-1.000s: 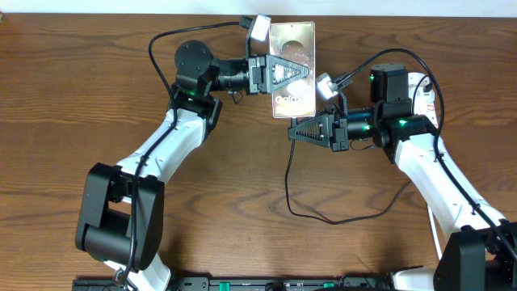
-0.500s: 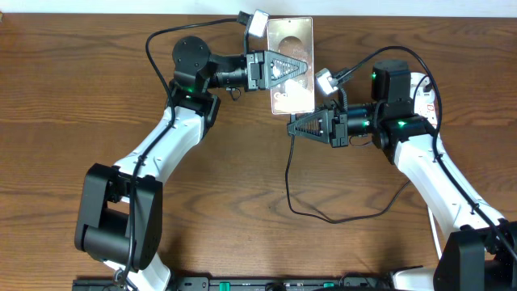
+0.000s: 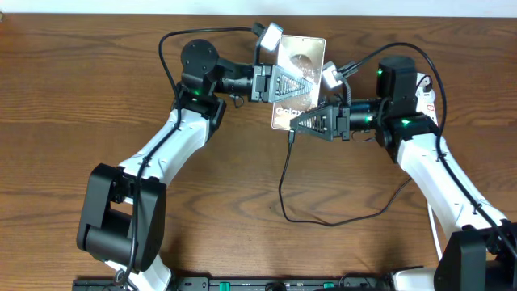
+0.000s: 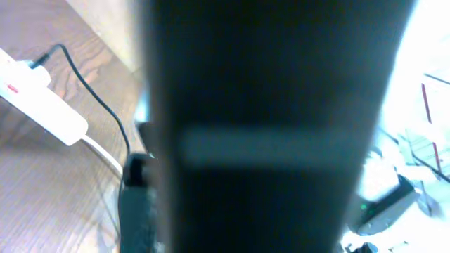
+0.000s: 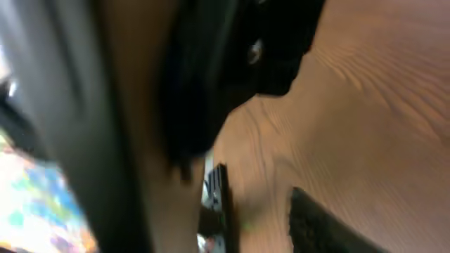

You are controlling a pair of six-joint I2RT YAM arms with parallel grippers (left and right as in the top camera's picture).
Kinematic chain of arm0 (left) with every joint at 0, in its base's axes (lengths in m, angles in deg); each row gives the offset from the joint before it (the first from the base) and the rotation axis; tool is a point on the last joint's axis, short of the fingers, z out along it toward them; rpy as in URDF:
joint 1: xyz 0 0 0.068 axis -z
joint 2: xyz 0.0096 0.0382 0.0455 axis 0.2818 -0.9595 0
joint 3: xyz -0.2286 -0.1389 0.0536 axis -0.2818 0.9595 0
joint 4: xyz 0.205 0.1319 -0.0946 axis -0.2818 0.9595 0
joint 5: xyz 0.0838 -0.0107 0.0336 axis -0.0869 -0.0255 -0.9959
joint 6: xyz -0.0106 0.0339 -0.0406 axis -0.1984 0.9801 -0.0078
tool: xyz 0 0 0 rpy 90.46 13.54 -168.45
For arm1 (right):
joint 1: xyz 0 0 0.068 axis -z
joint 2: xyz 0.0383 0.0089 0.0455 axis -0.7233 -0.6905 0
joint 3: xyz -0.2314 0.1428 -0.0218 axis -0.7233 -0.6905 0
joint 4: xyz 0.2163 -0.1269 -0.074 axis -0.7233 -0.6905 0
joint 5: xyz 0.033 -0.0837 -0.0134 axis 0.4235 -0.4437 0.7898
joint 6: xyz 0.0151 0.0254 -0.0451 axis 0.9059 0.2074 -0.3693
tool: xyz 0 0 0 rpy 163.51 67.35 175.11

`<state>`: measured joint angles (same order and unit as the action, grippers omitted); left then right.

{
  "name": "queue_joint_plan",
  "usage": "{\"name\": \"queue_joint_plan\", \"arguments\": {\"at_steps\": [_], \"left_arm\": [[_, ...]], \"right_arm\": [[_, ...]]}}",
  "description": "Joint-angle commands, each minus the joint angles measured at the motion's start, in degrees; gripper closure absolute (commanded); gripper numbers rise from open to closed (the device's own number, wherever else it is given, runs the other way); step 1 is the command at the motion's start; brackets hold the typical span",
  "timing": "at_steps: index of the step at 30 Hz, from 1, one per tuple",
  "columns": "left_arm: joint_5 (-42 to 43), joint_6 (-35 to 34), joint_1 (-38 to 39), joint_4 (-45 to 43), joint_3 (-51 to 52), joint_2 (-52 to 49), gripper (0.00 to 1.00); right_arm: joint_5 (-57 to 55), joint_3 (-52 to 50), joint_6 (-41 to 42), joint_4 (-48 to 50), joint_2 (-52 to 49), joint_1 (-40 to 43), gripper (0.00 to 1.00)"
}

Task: Plug charger to phone and switch on socket
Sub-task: 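Withdraw the right gripper rightward away from the phone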

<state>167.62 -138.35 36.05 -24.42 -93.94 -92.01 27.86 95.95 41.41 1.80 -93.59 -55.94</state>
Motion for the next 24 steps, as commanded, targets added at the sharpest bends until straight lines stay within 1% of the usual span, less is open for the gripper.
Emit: {"name": "queue_joint_plan", "arguments": {"at_steps": [1, 2, 4, 6, 7, 9, 13, 16, 18, 24], "left_arm": [[3.54, 0.42, 0.37, -0.59, -0.37, 1.62, 0.93], [3.32, 0.42, 0.37, -0.59, -0.37, 1.62, 0.93], [2.8, 0.42, 0.37, -0.59, -0.37, 1.62, 0.93], [2.23, 0.44, 0.37, -0.59, -0.37, 1.62, 0.93], [1.99, 0.42, 0.37, -0.59, -0.37, 1.62, 0.93], [1.66, 0.42, 0.37, -0.59, -0.37, 1.62, 0.93], [0.74, 0.42, 0.31, -0.59, -0.37, 1.62, 0.93], [-0.61, 0.42, 0.26, -0.57, -0.37, 1.62, 0.93], [-1.44, 0.42, 0.24, -0.57, -0.37, 1.62, 0.93], [-3.76, 0.37, 0.11, -0.55, -0.37, 1.62, 0.93]], "right_arm": [[-1.14, 1.29, 0.39, 0.11, 0.35, -0.13, 0.41], [-0.92, 1.29, 0.44, 0.11, 0.35, -0.13, 0.35], [0.24, 1.29, 0.59, 0.15, 0.35, -0.13, 0.21], [1.29, 1.29, 0.57, 0.42, 0.35, 0.02, 0.13], [1.68, 1.29, 0.57, 0.61, 0.37, 0.33, 0.11], [2.49, 1.29, 0.59, 1.38, 0.35, 1.46, 0.08], [6.23, 1.29, 0.5, 1.57, 0.37, 4.74, 0.07], [8.26, 1.27, -1.49, -1.27, 0.37, 6.84, 0.06], [8.07, 1.16, -6.1, -6.03, 0.37, 7.96, 0.06], [5.01, -1.68, -29.92, -26.97, 0.37, 8.68, 0.07]]}}
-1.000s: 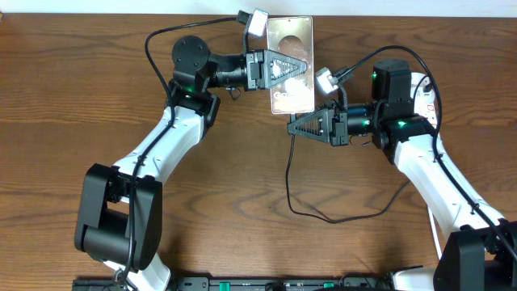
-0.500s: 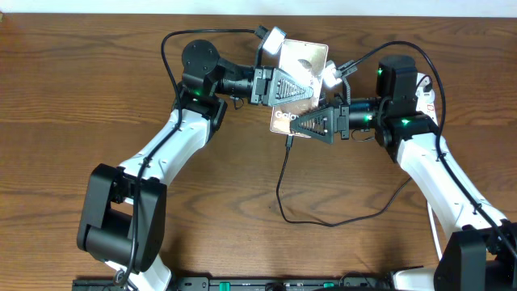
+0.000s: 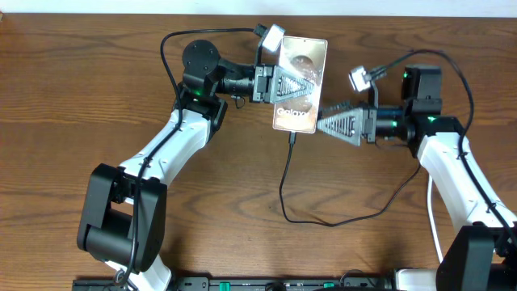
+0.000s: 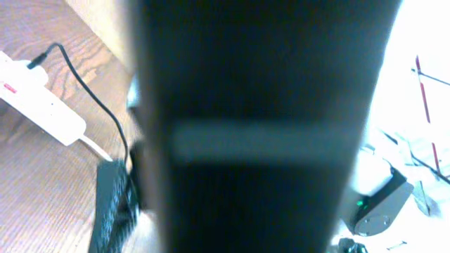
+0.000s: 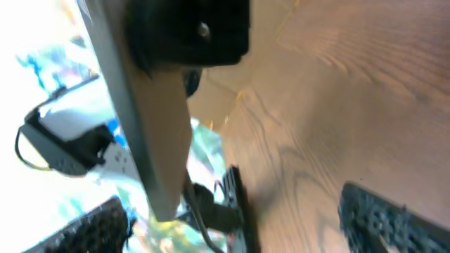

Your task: Plug charger to phone and switch on socket

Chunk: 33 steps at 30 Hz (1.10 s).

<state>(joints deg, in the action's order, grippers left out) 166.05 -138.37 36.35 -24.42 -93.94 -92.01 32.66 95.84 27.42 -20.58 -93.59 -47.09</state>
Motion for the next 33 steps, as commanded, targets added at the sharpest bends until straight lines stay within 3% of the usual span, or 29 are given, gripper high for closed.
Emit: {"name": "queue_joint_plan", "arguments": {"at_steps": [1, 7, 16, 21, 28, 33], "left_arm": [[-2.29, 0.39, -0.2, -0.57, -0.37, 1.62, 0.93], [-4.0, -2.03, -0.2, -0.59, -0.37, 1.62, 0.93], [-3.67, -4.74, -0.2, -1.2, -0.37, 1.62, 0.93], [-3.23, -4.76, -0.17, -1.7, -0.37, 1.62, 0.93], [-3.28, -4.55, -0.2, -1.73, -0.37, 1.62, 0.92], [-4.09, -4.59, -0.2, -1.73, -0.37, 1.62, 0.93]], "right_arm": [[0.22, -2.08, -18.97, -6.86, 0.37, -0.59, 0.07], [0.24, -3.37, -24.11, -7.58, 0.37, -5.22, 0.17], [2.78, -3.37, -18.12, 3.65, 0.37, -10.34, 0.49], [2.25, -3.37, -10.4, 9.73, 0.37, -10.1, 0.49], [-2.05, -3.37, 9.29, 20.63, 0.37, -10.21, 0.47], [-2.91, -3.39, 13.92, 20.87, 0.37, -10.25, 0.46]]}}
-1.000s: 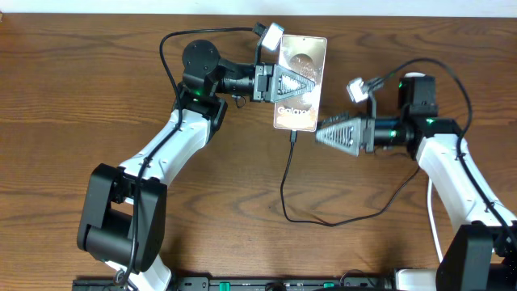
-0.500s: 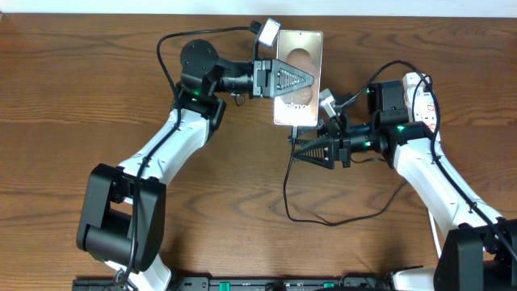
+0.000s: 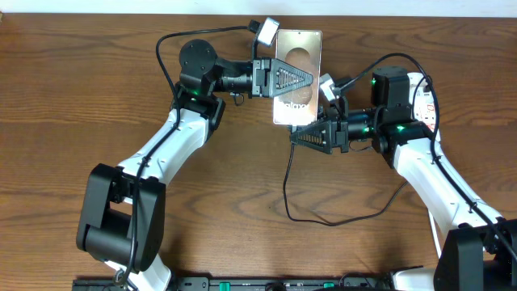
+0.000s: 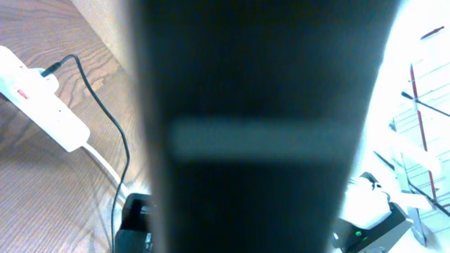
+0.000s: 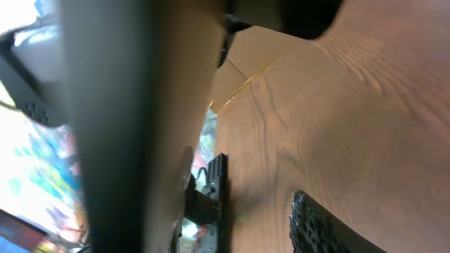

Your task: Plug charger to phone and switch on socket

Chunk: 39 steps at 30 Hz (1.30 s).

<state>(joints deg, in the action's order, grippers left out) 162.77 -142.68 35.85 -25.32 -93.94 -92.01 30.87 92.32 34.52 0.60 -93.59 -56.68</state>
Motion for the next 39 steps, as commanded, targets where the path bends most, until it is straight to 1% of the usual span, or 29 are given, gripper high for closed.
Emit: {"name": "queue_joint_plan", "arguments": {"at_steps": [1, 3, 7, 8, 12, 14, 16, 19, 24, 27, 31, 33, 34, 36, 38, 39], "left_arm": [[-1.27, -0.31, 0.31, -0.83, -0.37, 1.62, 0.93], [-2.38, -0.61, 0.2, -0.79, -0.37, 1.62, 0.93], [-7.1, -2.95, 0.09, -0.79, -0.37, 1.62, 0.93], [-8.52, -3.5, 0.09, -0.79, -0.37, 1.62, 0.93], [-13.99, -3.82, 0.11, -0.76, -0.35, 1.62, 0.93], [-15.72, -3.91, 0.46, -0.76, -0.26, 1.62, 0.93], [-17.22, -3.91, 1.11, -0.79, 0.02, 1.62, 0.93], [-16.83, -3.89, 1.77, -0.79, 0.28, 1.62, 0.93], [-12.44, -3.72, 2.21, -1.29, 0.28, 1.62, 0.93], [-9.84, -3.74, 2.21, -2.4, 0.28, 1.62, 0.93], [-9.22, -3.76, 2.25, -2.51, 0.28, 1.62, 0.93], [-9.4, -3.93, 2.25, -2.51, 0.28, 1.62, 0.93], [-9.4, -3.93, 2.25, -2.51, 0.28, 1.62, 0.93], [-9.4, -3.93, 2.25, -2.51, 0.28, 1.62, 0.93], [-9.49, -3.91, 2.25, -2.51, 0.28, 1.62, 0.93], [-9.55, -3.93, 2.25, -2.51, 0.28, 1.62, 0.93]], "right_arm": [[-1.25, 0.13, 7.28, -0.55, 0.37, -0.46, 0.45], [-1.2, 0.15, 9.9, -0.22, 0.76, 0.37, 0.44], [-1.36, 0.13, 9.2, -1.66, 4.07, 1.42, 0.4], [-1.95, 0.11, 8.2, -3.08, 4.76, 1.62, 0.4], [-8.61, -0.55, -0.94, -14.93, 7.87, 2.4, 0.4], [-7.69, -2.08, -2.95, -16.06, 8.83, 2.8, 0.41], [-5.2, -3.76, -2.91, -13.9, 9.05, 3.3, 0.42], [-4.2, -5.7, -1.57, -9.77, 9.05, 4.55, 0.45], [-3.08, -7.04, 2.01, -2.34, 9.03, 7.52, 0.44], [-3.15, -7.04, 6.14, 2.23, 9.03, 7.91, 0.46], [-3.13, -7.06, 11.23, 7.32, 9.03, 7.21, 0.54], [-3.17, -7.06, 11.76, 7.76, 9.03, 6.49, 0.62], [-3.28, -7.06, 11.76, 7.76, 9.03, 6.19, 0.68], [-3.37, -7.04, 11.76, 7.76, 9.03, 5.57, 0.74], [-3.61, -7.04, 11.85, 7.78, 9.03, 5.05, 0.73], [-4.04, -7.04, 12.44, 7.78, 9.03, 4.98, 0.68]]}}
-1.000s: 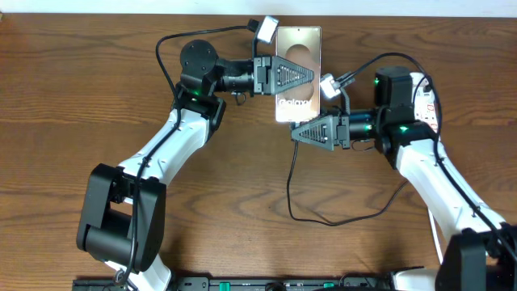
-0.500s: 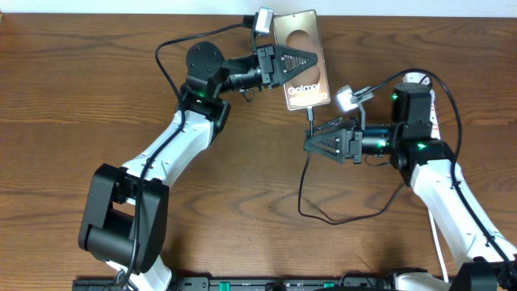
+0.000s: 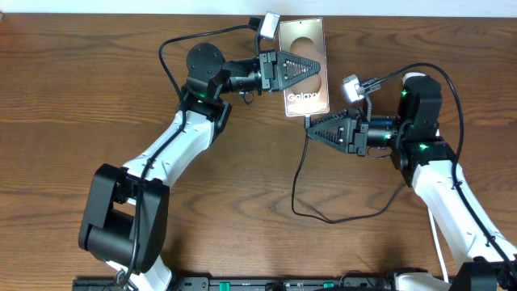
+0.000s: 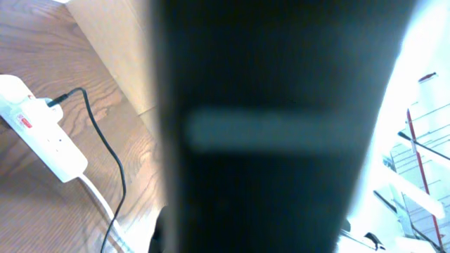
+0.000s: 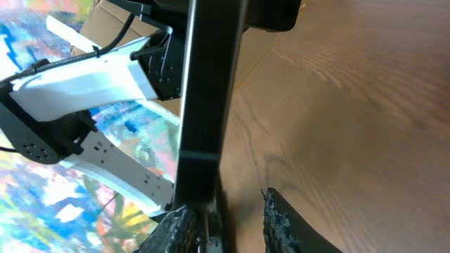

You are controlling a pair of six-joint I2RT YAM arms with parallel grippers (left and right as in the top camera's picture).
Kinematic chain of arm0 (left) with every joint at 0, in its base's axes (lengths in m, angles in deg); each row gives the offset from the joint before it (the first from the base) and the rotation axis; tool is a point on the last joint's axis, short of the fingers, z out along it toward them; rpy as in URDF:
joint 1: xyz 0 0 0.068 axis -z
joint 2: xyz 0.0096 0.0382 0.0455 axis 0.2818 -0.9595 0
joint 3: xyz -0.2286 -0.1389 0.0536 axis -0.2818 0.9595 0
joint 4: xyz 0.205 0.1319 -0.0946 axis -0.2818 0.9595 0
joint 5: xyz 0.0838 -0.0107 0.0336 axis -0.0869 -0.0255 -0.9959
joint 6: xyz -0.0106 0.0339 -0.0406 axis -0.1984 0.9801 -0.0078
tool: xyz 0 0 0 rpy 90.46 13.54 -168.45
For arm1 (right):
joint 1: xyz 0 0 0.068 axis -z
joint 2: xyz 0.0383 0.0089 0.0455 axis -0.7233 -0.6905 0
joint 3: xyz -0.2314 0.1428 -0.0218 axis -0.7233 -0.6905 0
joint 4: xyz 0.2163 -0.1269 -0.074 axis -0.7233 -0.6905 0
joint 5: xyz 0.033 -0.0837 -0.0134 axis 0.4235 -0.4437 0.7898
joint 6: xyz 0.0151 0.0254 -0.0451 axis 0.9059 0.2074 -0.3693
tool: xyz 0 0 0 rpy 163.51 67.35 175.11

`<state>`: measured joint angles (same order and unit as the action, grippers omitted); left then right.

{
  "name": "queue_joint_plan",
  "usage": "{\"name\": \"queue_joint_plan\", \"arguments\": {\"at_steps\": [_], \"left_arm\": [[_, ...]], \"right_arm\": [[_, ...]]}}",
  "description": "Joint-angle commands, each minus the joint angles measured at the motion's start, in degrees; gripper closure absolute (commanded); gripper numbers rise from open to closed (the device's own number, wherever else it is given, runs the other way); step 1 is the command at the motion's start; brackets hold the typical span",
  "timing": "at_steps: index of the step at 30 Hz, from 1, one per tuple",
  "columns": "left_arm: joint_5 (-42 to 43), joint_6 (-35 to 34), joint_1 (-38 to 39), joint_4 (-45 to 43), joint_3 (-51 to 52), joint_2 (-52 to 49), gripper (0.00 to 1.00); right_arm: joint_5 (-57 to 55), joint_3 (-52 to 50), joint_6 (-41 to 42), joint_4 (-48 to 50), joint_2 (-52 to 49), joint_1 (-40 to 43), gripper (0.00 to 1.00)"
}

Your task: Plug charger to phone and switch on socket

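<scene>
My left gripper [image 3: 315,71] is shut on the phone [image 3: 307,101], holding it off the table at the back, its lit "Galaxy" screen facing up. In the left wrist view the phone [image 4: 281,126] is a dark blur filling the frame. A black charger cable [image 3: 297,186] hangs from the plug [image 3: 307,120] at the phone's near end. My right gripper [image 3: 310,129] sits at that end, open. In its wrist view the phone's edge [image 5: 211,84] and plug lie against the left finger, with wood showing before the other finger [image 5: 285,221]. The white socket strip [image 4: 42,133] lies on the table.
The cable loops over the middle of the wooden table [image 3: 97,121] and runs off to the right. The strip's white lead [image 4: 98,200] trails from it. A black rail [image 3: 258,284] lines the front edge.
The left gripper has carried the phone a little farther back and to the right. The right gripper has followed to the phone's near end, and its arm sits farther right.
First both grippers met at the phone, the right one at its near end by the plug. Then the right gripper was drawn back to the right, open, with the cable hanging from the phone. It was back at the plug end later, and stays there now.
</scene>
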<state>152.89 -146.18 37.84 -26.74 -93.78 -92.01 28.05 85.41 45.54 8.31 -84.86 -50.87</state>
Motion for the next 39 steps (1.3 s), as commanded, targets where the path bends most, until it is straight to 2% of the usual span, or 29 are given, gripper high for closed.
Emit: {"name": "queue_joint_plan", "arguments": {"at_steps": [1, 7, 13, 15, 17, 28, 32, 39], "left_arm": [[0.28, -0.42, 0.26, -1.09, 0.13, 1.62, 0.93], [0.31, -0.42, 0.26, -1.09, 0.13, 1.62, 0.93], [0.33, -0.42, 0.26, -1.09, 0.13, 1.62, 0.93], [0.35, -0.42, 0.26, -1.09, 0.13, 1.62, 0.93], [0.59, -0.39, 0.26, -1.09, 0.13, 1.62, 0.93], [6.84, 3.32, 0.26, -1.09, 0.13, 1.62, 0.93], [10.93, 3.72, 0.26, -1.09, 0.13, 1.62, 0.93], [13.09, 2.82, 0.39, -0.48, 0.13, 1.62, 0.93]], "right_arm": [[-1.42, -0.15, 2.19, 0.28, 0.31, -0.83, 0.64], [-1.64, -0.15, 3.8, 1.88, 0.31, -0.83, 0.67], [-2.08, -0.13, 7.69, 5.38, 0.31, -0.83, 0.77], [-2.08, -0.13, 9.05, 6.99, 0.31, -0.83, 0.84], [-2.62, -0.13, 10.69, 8.13, 0.31, -0.83, 0.99], [-5.25, -0.13, 17.97, 10.19, 0.31, -0.81, 0.99], [-5.88, -0.13, 18.32, 11.54, 0.31, -0.83, 0.99], [-7.58, -0.13, 18.91, 13.64, 0.31, -0.83, 0.99]]}}
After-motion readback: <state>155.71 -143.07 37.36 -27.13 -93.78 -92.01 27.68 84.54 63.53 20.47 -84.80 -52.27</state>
